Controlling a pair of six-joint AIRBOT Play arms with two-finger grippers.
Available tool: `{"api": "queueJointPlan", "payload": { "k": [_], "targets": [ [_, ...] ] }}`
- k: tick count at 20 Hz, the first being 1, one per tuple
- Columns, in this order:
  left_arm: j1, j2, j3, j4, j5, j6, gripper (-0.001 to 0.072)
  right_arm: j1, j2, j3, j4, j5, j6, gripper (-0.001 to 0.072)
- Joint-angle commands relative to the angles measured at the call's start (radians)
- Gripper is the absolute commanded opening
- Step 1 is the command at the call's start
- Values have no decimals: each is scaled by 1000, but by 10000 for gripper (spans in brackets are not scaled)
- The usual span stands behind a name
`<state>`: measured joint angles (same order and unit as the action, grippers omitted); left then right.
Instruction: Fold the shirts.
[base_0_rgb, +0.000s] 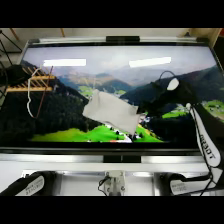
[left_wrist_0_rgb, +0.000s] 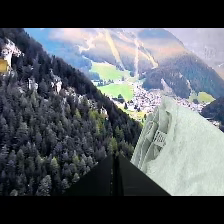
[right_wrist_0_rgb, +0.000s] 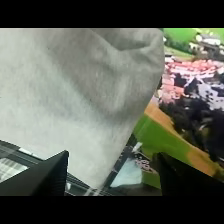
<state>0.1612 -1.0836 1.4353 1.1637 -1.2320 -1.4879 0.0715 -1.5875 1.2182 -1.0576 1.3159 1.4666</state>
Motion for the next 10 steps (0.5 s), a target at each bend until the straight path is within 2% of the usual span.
{"api": "queueJointPlan", "payload": {
  "k": [1, 3, 5, 7, 9, 10],
  "targets": [
    [1, 1, -1, 0, 0, 1, 34, 6, 2, -173, 119, -129, -84, 669],
    [1, 1, -1, 0, 0, 2, 33, 34, -21, -193, 109, -225, -85, 668],
    [1, 1, -1, 0, 0, 2, 34, 53, -43, -193, 203, -310, -116, 646],
    [1, 1, -1, 0, 0, 2, 34, 69, -52, -192, 373, -390, -277, 94],
    [0, 1, -1, 0, 0, 0, 34, 59, -51, -128, 540, -407, -504, 77],
    [0, 0, -1, 0, 0, -2, 34, 46, -47, -71, 584, -409, -542, 77]
  ]
}}
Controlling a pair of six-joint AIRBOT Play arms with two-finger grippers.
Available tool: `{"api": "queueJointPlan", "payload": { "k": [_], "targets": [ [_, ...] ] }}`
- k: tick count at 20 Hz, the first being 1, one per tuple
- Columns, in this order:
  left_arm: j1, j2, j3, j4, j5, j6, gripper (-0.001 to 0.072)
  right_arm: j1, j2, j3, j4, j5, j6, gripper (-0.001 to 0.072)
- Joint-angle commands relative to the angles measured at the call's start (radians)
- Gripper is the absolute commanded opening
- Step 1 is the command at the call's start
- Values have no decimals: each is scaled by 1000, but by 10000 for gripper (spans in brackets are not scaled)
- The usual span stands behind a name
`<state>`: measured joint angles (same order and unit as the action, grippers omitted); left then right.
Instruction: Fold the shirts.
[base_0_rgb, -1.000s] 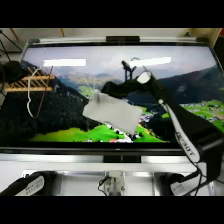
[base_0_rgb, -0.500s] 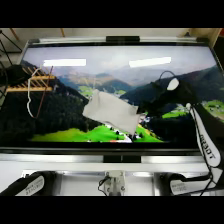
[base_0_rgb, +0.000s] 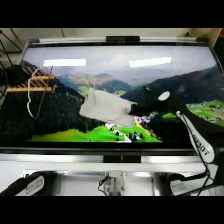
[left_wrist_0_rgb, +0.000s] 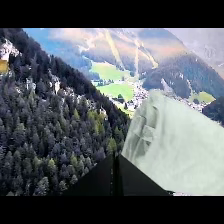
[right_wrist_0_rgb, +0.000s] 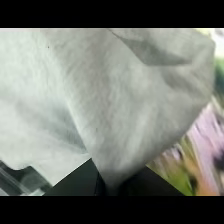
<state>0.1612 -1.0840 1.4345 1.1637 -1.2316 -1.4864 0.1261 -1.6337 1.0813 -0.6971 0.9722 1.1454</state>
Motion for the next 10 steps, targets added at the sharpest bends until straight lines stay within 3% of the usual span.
{"api": "queueJointPlan", "payload": {
  "k": [1, 7, 10],
  "targets": [
    [1, 0, 0, 0, 0, -3, 34, -28, 5, 137, 243, -74, -224, 77],
    [0, -13, -11, 0, 0, -3, 34, -221, 4, 520, 211, -249, -219, 77],
    [0, -13, -40, 0, 0, -3, 34, -394, 4, 536, 97, -161, -80, 77]
  ]
}}
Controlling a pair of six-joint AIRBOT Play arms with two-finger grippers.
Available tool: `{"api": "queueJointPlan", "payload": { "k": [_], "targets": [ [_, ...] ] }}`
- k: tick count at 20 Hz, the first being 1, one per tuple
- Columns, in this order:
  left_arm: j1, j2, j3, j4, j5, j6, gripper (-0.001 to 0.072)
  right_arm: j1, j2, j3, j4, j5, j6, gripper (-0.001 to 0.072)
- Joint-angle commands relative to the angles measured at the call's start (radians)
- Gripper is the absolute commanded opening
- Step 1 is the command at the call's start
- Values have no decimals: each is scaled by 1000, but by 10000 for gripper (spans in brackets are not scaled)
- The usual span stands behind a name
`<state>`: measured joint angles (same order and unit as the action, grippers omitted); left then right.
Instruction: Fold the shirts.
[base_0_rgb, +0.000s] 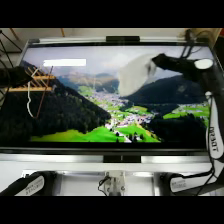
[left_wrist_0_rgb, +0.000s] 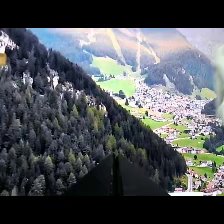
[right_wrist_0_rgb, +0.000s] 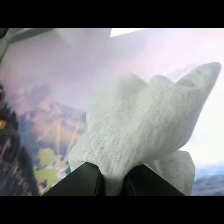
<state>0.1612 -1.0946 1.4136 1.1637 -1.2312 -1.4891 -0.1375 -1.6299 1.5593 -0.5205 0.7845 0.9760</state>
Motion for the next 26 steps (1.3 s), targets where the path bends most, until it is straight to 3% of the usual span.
{"api": "queueJointPlan", "payload": {
  "k": [1, 4, 7, 10, 14, 18, 26],
  "targets": [
    [0, -2, -30, 0, -1, -1, 34, -201, 1, 58, -144, 91, 157, 77],
    [0, -2, -58, 0, -1, 0, 34, -404, 1, 58, -343, 328, 314, 77],
    [0, -2, -69, 0, -2, 0, 34, -579, 1, 55, -566, 592, 383, 77],
    [0, -2, -69, 0, 0, 0, 34, -684, 19, -14, -715, 752, 422, 77],
    [0, -5, -69, 0, 0, 0, 34, -770, 181, -337, -855, 671, 474, 77],
    [0, -8, -69, 0, 0, 0, 34, -850, 271, -605, -850, 598, 489, 77],
    [0, -9, -69, 0, 2, 0, 34, -908, 306, -780, -865, 566, 512, 78]
  ]
}}
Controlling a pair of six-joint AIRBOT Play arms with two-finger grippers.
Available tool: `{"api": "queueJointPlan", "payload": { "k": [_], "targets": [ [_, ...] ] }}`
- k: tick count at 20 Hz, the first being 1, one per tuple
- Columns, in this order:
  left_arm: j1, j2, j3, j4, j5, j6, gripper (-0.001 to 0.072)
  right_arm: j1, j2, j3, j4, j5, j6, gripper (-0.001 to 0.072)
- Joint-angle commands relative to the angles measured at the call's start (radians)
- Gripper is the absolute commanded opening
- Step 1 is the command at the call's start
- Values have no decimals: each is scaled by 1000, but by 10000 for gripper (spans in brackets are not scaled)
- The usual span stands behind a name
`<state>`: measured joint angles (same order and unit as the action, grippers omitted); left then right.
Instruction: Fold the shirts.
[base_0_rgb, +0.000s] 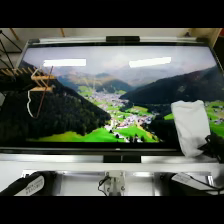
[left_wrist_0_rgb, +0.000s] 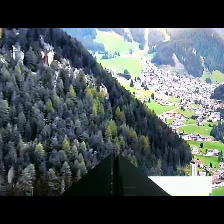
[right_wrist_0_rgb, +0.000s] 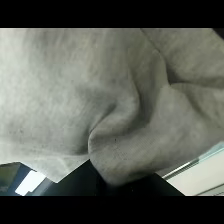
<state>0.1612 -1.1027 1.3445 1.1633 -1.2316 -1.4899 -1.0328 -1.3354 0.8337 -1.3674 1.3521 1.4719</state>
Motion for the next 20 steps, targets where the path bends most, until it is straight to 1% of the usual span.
{"api": "queueJointPlan", "payload": {
  "k": [1, 4, 5, 6, 7, 8, 10, 11, 12, 13, 14, 15, 16, 17, 18, 19, 20],
  "targets": [
    [0, -2, 0, 0, 9, 0, 34, -13, 24, -64, -27, -5, 21, 77],
    [0, -2, 0, -3, 42, 0, 34, -13, 80, -85, -132, -16, 87, 80],
    [0, -2, 0, -3, 47, 0, 34, -13, 91, -86, -164, -16, 109, 192],
    [0, -2, 0, -3, 48, 0, 34, -13, 102, -84, -185, -5, 104, 500],
    [0, -2, 0, -3, 47, 1, 34, -12, 116, -73, -209, 31, 63, 585],
    [0, -2, 0, -3, 44, 10, 33, -10, 131, -52, -265, 74, 54, 586],
    [0, -2, 0, 8, 34, 42, 33, -10, 171, 34, -421, 171, 72, 585],
    [-1, -5, 0, 23, 31, 42, 33, -10, 195, 96, -459, 189, 71, 585],
    [-10, -12, 1, 58, 25, 42, 32, 2, 218, 180, -452, 179, 66, 585],
    [-32, -24, 1, 118, 18, 42, 32, 34, 236, 267, -420, 138, 57, 584],
    [-71, -39, 1, 210, 4, 42, 31, 92, 251, 360, -360, 72, 41, 583],
    [-134, -62, 6, 343, -30, 39, 31, 175, 261, 445, -298, -9, 26, 577],
    [-204, -95, 20, 481, -81, 17, 31, 272, 263, 513, -262, -88, 20, 508],
    [-278, -135, 39, 609, -134, -19, 32, 394, 262, 565, -253, -158, 29, 480],
    [-336, -177, 58, 679, -168, -39, 33, 511, 261, 583, -249, -206, 55, 481],
    [-372, -209, 68, 678, -171, -43, 70, 621, 251, 584, -229, -222, 93, 520],
    [-398, -241, 69, 621, -173, -40, 390, 721, 221, 584, -166, -183, 130, 630]
  ]
}}
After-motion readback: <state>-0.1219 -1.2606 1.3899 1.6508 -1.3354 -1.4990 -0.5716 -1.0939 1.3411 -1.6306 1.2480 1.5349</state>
